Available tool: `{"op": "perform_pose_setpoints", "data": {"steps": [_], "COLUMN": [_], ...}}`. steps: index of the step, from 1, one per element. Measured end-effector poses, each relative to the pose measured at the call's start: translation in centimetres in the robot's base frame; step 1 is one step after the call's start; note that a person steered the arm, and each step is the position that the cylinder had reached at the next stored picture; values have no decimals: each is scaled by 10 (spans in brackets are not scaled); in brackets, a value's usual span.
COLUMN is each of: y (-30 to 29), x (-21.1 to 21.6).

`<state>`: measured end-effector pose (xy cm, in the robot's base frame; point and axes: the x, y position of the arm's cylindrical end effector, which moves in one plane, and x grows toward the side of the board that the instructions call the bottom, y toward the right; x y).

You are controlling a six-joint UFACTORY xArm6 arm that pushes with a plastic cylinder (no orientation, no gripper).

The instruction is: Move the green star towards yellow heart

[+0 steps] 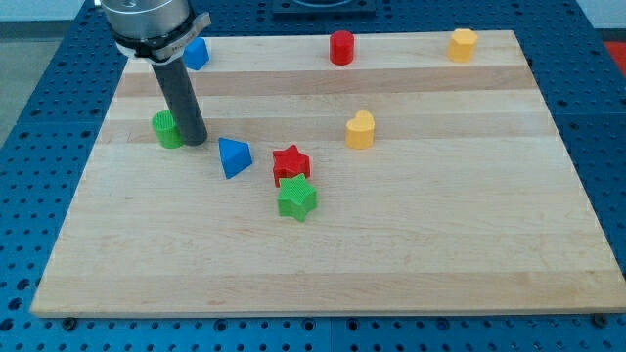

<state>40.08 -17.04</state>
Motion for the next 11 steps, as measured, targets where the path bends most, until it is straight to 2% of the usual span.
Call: {"op": "perform_pose_setpoints", "data": {"steps": [2, 6, 9, 11], "y": [4, 28, 151, 218], "x": [8, 91, 120, 120]}}
